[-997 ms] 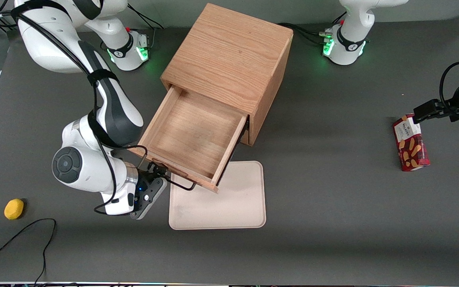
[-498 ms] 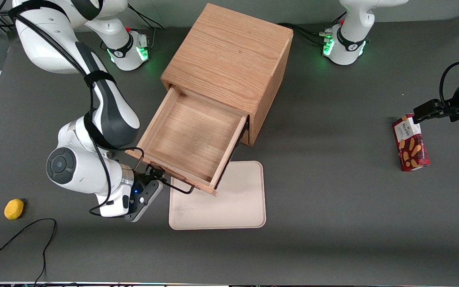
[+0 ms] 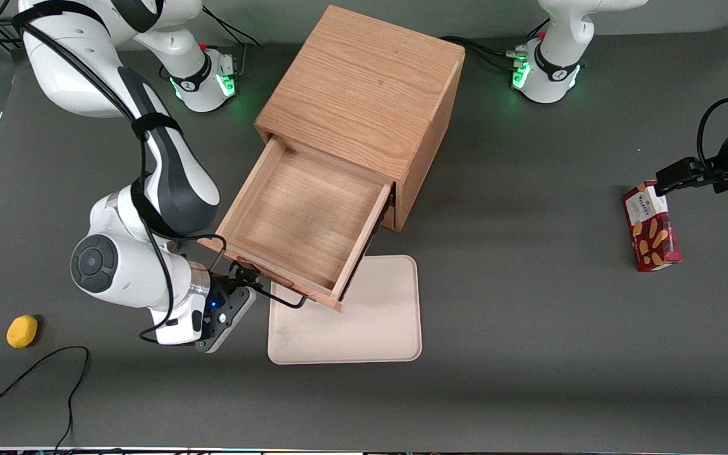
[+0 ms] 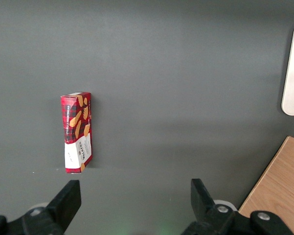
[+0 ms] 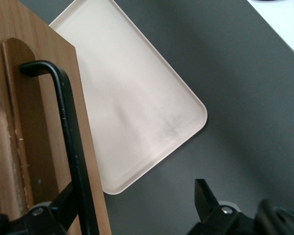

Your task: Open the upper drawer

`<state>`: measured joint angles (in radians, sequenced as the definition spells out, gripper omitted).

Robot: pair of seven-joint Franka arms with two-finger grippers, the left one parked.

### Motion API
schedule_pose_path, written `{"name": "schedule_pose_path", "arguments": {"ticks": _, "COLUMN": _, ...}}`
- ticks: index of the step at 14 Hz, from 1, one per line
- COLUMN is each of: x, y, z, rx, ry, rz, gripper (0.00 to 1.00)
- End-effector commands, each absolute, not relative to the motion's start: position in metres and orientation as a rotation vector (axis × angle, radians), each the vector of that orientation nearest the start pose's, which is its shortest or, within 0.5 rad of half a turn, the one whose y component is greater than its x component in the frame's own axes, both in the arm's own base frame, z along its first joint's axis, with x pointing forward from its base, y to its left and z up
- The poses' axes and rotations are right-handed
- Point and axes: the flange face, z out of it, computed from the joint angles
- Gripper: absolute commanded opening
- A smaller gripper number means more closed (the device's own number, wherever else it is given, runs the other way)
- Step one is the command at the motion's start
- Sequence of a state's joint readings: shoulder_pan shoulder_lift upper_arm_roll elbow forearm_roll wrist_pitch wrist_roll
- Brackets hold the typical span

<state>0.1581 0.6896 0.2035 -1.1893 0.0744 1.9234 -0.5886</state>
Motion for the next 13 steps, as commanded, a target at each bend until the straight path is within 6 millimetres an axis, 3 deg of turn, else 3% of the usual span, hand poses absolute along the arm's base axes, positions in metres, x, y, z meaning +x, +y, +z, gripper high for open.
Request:
{"name": "schedule_pose_path", "arguments": {"ticks": 1, "x": 0.721, "y": 0.220, "z": 0.399, "rx": -2.673, "ry": -1.271, "rz": -0.177, "gripper": 1.00}}
{"name": "schedule_pose_path", "arguments": {"ticks": 13, "x": 0.719, "y": 0.216, "z": 0.453, "rx": -2.673, "ry": -1.266, "rz": -0.185, "gripper": 1.00}}
